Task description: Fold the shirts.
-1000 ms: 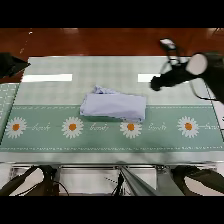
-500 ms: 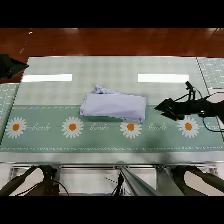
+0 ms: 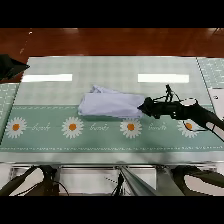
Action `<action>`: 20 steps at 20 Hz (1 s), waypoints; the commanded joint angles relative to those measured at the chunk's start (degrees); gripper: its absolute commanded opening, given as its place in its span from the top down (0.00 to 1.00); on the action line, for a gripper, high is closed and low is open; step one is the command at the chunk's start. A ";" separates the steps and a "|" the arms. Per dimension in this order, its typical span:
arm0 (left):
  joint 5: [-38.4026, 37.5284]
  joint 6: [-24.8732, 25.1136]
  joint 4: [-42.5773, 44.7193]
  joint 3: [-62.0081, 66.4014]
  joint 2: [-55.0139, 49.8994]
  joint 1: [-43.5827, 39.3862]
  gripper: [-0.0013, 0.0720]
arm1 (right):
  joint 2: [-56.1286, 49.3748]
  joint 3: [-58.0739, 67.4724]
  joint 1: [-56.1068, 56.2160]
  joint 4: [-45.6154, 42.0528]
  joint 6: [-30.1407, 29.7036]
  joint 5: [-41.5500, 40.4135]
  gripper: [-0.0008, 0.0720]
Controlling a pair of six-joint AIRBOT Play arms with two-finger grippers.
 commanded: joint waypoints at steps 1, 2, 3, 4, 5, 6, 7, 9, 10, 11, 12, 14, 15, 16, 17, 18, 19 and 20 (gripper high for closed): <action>-0.07 0.02 0.02 -0.02 -0.48 -0.26 0.95 | -0.68 4.98 -1.14 2.60 -4.68 5.14 0.96; -0.04 0.04 0.02 -0.02 -0.48 -0.59 0.95 | 0.00 7.85 -3.45 0.83 -4.90 9.25 0.96; -0.02 0.07 0.04 -0.02 -0.48 -1.16 0.95 | 1.29 10.75 -5.99 -1.92 -4.46 12.35 0.96; 0.15 0.07 0.04 -0.02 -0.52 -1.92 0.95 | 3.26 13.84 -9.16 -5.66 -2.16 14.73 0.96; 1.01 0.07 0.02 -0.13 -0.55 -2.78 0.95 | 5.42 16.55 -12.50 -9.18 0.79 16.46 0.96; 2.21 0.07 0.02 -0.17 -0.63 -3.82 0.95 | 7.78 19.17 -16.28 -12.55 3.52 18.10 0.96; 3.58 0.07 0.02 -0.17 -0.76 -5.07 0.95 | 10.34 21.79 -20.85 -16.06 6.32 19.87 0.96; 6.47 0.09 0.02 -0.17 -1.11 -7.58 0.95 | 14.91 26.12 -30.60 -22.40 11.04 24.48 0.96; 7.74 0.09 0.02 -0.17 -1.44 -8.81 0.95 | 17.00 27.80 -35.91 -25.35 12.44 27.30 0.96; 9.07 0.09 0.02 -0.17 -1.88 -10.19 0.95 | 18.82 29.09 -41.29 -28.35 13.25 30.49 0.96; 10.23 0.07 0.02 -0.17 -2.36 -11.43 0.95 | 20.22 29.81 -46.21 -30.80 13.55 33.66 0.96; 12.44 0.07 0.00 -0.17 -3.32 -13.86 0.95 | 22.58 30.12 -55.98 -35.63 13.64 40.00 0.96; 13.84 0.07 0.00 -0.17 -3.78 -15.06 0.95 | 23.39 30.12 -59.95 -38.21 14.58 42.05 0.96; 15.12 0.09 0.00 -0.17 -4.17 -16.22 0.95 | 24.17 30.12 -63.76 -41.03 16.09 43.82 0.96; 16.22 0.09 0.00 -0.17 -4.46 -17.07 0.95 | 24.81 30.12 -66.90 -43.95 16.68 45.81 0.96; 17.25 0.28 0.00 -0.17 -4.72 -17.77 0.95 | 25.22 30.12 -69.46 -47.32 17.09 47.78 0.96; 18.10 0.28 0.00 -0.17 -4.94 -18.23 0.95 | 25.51 30.12 -71.76 -51.71 17.53 49.86 0.96; 18.73 0.35 0.00 -0.17 -5.14 -18.27 0.95 | 25.81 30.12 -73.55 -56.04 17.90 51.60 0.96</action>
